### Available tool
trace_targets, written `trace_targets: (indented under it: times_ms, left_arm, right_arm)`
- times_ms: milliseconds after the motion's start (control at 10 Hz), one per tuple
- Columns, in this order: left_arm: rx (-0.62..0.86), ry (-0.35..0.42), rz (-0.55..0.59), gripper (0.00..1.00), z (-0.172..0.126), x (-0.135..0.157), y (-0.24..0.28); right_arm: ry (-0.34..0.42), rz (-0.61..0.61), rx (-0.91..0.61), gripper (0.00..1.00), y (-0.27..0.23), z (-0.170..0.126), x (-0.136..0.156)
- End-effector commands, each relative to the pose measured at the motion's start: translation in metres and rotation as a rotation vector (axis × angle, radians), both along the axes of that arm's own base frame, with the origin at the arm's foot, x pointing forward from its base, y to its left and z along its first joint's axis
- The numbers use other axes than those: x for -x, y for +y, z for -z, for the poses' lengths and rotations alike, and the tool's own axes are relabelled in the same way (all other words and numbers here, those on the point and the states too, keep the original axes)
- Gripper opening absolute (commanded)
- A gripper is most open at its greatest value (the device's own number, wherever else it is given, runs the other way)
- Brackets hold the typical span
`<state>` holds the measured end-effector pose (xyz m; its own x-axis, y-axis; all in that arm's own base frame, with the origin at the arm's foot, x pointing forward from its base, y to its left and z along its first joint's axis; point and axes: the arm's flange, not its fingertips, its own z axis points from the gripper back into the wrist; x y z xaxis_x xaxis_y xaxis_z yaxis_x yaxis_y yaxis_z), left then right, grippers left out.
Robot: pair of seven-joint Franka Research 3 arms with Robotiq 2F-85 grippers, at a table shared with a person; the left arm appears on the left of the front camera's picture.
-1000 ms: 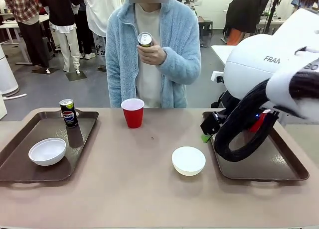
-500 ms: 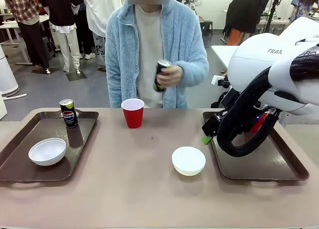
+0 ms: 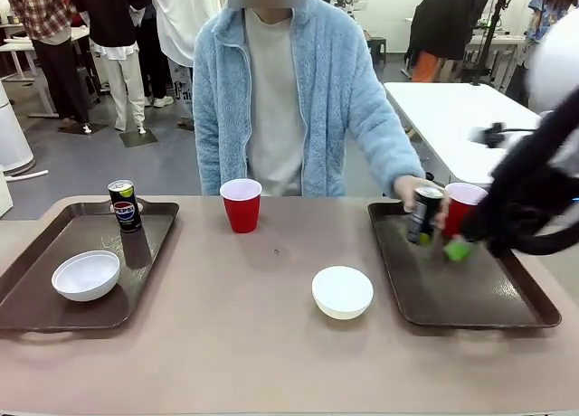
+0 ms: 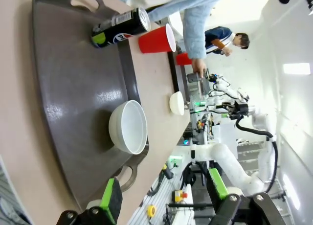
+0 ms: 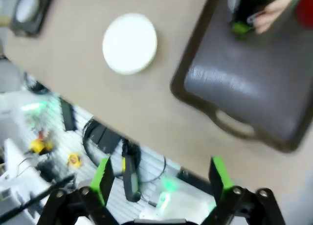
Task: Prepare tableware on both trays.
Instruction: Pick up a Picnic Bowl from the table and place it on a Handle tray.
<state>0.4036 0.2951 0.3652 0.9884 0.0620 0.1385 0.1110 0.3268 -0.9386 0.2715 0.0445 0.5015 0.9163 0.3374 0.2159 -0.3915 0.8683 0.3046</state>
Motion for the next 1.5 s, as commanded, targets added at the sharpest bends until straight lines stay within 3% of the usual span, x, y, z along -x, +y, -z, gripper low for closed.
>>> trace_targets:
  times_ms: [0,500,800,900,1000,1400]
  left_arm:
    - [-0.003,-0.01,0.005,0.92,-0.001,0.003,0.0]
    - [-0.003,-0.01,0.005,0.92,-0.001,0.003,0.0]
    - [-0.003,-0.01,0.005,0.92,-0.001,0.003,0.0]
    - [-0.003,-0.01,0.005,0.92,-0.001,0.003,0.0]
    - [-0.003,-0.01,0.005,0.92,-0.001,0.003,0.0]
    - [-0.003,-0.01,0.005,0.92,-0.001,0.003,0.0]
  right_arm:
    - [0.02,-0.016,-0.039,1.0,-0.037,0.028,0.056]
    - [0.05,-0.015,-0.059,1.0,-0.036,0.04,0.048]
    - [0.174,-0.224,-0.101,1.0,-0.008,0.041,0.024]
    - [0.157,-0.261,-0.123,1.0,0.0,0.041,0.018]
    - [0.136,-0.128,-0.071,1.0,-0.018,0.016,0.021]
    - [0.136,-0.128,-0.071,1.0,-0.018,0.016,0.021]
